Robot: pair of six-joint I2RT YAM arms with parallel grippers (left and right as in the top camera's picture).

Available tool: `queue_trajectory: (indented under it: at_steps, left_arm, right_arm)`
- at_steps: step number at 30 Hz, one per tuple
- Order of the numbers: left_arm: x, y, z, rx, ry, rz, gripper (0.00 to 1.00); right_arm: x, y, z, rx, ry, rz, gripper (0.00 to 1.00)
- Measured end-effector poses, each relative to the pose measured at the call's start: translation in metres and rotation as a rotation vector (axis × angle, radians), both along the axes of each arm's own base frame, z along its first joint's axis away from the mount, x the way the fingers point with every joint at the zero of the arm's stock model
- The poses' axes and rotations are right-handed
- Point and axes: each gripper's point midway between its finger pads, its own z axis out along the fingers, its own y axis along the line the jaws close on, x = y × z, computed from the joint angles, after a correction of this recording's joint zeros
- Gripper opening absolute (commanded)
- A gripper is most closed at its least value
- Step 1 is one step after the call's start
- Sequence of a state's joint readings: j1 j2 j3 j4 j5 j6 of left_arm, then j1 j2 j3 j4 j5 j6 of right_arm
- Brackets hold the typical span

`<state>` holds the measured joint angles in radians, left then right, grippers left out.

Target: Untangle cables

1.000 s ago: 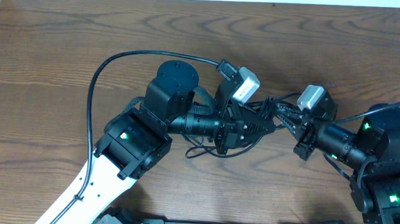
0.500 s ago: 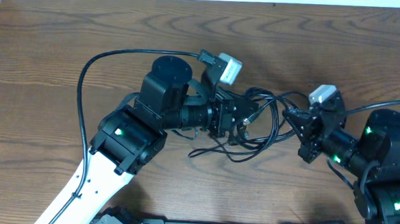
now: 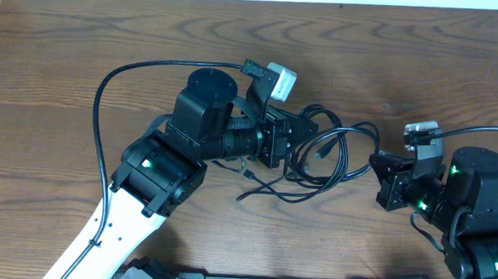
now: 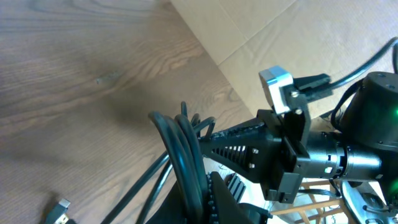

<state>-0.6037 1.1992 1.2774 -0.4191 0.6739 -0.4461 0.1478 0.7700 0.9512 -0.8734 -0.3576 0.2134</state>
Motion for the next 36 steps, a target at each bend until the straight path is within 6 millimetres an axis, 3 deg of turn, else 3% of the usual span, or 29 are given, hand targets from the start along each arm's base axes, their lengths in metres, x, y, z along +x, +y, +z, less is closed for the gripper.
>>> queue_trajectory:
  at_steps: [3, 4, 9, 11, 13, 24, 36]
  left_arm:
    - [0.000, 0.000, 0.000, 0.000, 0.000, 0.000, 0.07]
    - [0.000, 0.000, 0.000, 0.000, 0.000, 0.000, 0.07]
    - [0.000, 0.000, 0.000, 0.001, -0.004, -0.001, 0.08]
    - [0.000, 0.000, 0.000, 0.004, -0.012, -0.004, 0.08]
    - [0.000, 0.000, 0.000, 0.008, -0.023, -0.009, 0.08]
    - [-0.008, -0.003, 0.003, -0.005, -0.045, -0.067, 0.07]
    - [-0.031, -0.011, 0.017, -0.080, -0.042, -0.210, 0.07]
  right_arm:
    - [-0.001, -0.003, -0.003, 0.013, 0.026, -0.033, 0.01]
    - [-0.001, -0.003, -0.003, 0.018, 0.033, -0.042, 0.08]
    - [0.000, -0.003, -0.003, 0.037, 0.042, -0.060, 0.77]
    - [0.001, -0.003, -0.001, 0.038, 0.032, -0.056, 0.91]
    - [0.002, -0.002, 0.001, 0.033, 0.017, -0.045, 0.99]
    - [0.010, 0.012, 0.023, -0.047, -0.176, 0.133, 0.99]
    - [0.022, -0.002, 0.028, -0.179, -0.265, 0.118, 0.99]
